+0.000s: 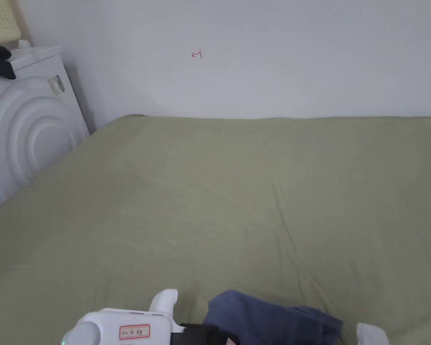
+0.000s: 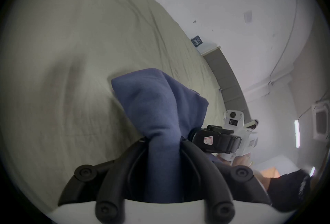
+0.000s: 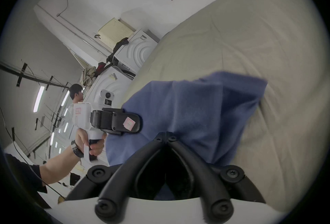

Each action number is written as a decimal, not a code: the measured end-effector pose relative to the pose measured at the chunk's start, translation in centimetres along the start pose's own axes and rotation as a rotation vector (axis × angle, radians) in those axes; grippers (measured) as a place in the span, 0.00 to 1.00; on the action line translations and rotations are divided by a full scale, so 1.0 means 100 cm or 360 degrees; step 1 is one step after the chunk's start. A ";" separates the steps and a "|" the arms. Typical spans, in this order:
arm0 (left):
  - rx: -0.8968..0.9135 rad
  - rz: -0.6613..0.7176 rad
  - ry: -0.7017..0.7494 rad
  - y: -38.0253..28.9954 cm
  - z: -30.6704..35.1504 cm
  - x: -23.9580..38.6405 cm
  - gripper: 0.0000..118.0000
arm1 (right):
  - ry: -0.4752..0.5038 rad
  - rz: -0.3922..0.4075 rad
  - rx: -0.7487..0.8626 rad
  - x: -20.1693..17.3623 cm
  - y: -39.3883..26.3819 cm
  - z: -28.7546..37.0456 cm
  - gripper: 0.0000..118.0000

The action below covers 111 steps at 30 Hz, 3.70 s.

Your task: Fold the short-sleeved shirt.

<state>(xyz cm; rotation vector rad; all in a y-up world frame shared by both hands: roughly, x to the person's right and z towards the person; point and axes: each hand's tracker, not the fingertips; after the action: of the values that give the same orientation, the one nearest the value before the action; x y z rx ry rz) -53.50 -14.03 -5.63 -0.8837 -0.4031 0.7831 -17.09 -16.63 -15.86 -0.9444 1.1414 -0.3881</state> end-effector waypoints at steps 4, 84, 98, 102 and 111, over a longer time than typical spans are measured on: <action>0.0032 -0.0091 0.0173 0.019 0.050 -0.006 0.16 | -0.0002 0.0028 0.0016 -0.007 0.007 0.010 0.00; 0.1245 -0.0895 0.1129 0.038 -0.030 0.310 0.00 | -0.1599 0.0631 0.0993 -0.056 0.135 0.303 0.00; 0.1200 -0.0852 0.1159 0.040 -0.025 0.307 0.00 | -0.1617 0.0636 0.0998 -0.049 0.137 0.306 0.00; 0.1223 -0.0855 0.1161 0.041 -0.019 0.307 0.00 | -0.1617 0.0644 0.0986 -0.049 0.135 0.302 0.00; 0.1237 -0.0867 0.1151 0.041 -0.015 0.309 0.00 | -0.1631 0.0658 0.0995 -0.055 0.135 0.301 0.00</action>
<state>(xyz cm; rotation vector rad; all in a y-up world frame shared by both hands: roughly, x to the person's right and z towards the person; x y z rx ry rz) -34.03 9.95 -9.80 -0.2449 0.2985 0.0467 5.09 8.02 -20.33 -0.2372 0.2051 0.1034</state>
